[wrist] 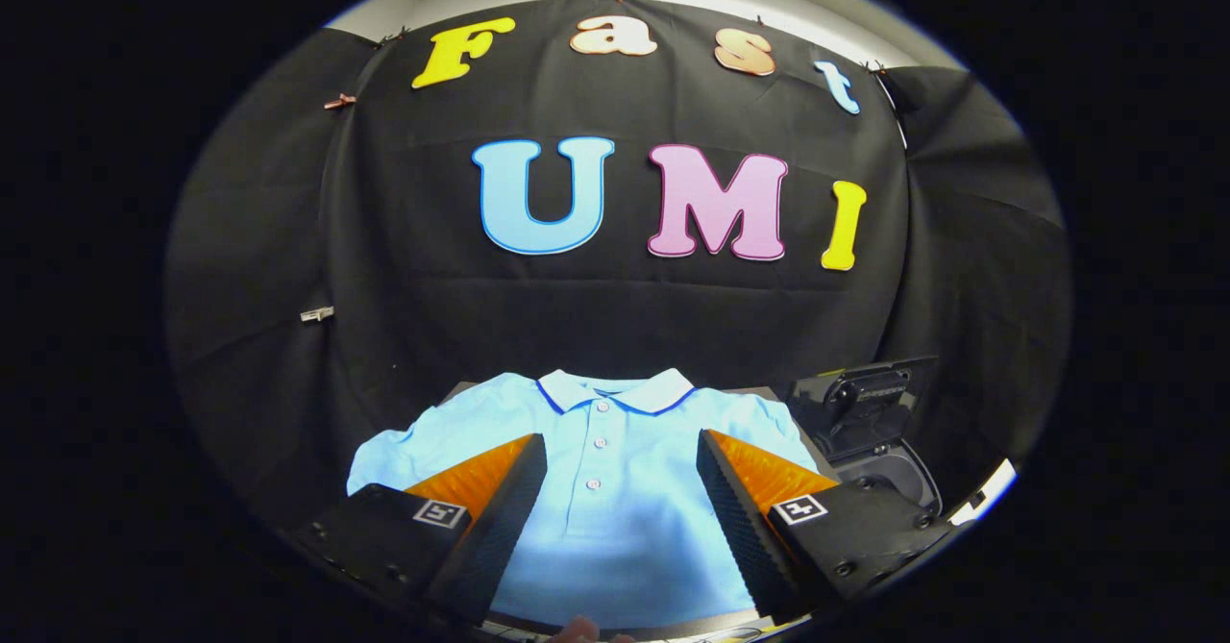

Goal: Put the clothes into the washing machine and then close the washing machine lid.

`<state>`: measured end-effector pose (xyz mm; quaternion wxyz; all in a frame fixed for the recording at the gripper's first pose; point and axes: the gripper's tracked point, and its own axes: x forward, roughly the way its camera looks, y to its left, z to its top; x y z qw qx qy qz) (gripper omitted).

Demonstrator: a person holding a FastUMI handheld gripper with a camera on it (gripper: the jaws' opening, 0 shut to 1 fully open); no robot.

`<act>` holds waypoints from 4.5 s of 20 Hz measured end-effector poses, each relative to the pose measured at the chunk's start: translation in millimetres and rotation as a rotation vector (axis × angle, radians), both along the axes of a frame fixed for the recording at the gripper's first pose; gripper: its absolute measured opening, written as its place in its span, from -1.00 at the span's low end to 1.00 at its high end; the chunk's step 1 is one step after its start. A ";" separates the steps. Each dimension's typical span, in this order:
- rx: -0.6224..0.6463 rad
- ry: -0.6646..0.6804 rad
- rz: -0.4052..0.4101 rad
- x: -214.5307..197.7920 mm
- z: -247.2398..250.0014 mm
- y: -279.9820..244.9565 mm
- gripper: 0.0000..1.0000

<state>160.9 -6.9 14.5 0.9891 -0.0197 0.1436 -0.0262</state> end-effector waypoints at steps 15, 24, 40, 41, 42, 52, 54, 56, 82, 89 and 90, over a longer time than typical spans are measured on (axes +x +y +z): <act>0.064 0.521 -0.031 65.3 -80.4 1.0 0.98; 0.072 0.756 -0.120 68.1 -88.3 -1.1 0.91; 0.112 0.705 -0.135 68.9 -87.0 -10.0 -0.57; 0.124 0.700 -0.140 67.7 -86.2 -9.4 -0.73; 0.125 0.695 -0.139 67.5 -87.9 -9.4 -0.74; 0.035 0.392 -0.093 65.8 -64.2 -7.2 -0.89; 0.029 0.326 -0.099 60.8 -54.1 -7.7 -0.89; 0.007 0.286 -0.103 54.7 -45.6 -8.6 -0.90; -0.108 -0.046 -0.044 -25.2 120.7 -156.2 -0.90; -0.136 -0.038 -0.047 -28.3 128.0 -257.9 -0.90; -0.155 -0.033 -0.054 -26.0 125.8 -273.4 -0.90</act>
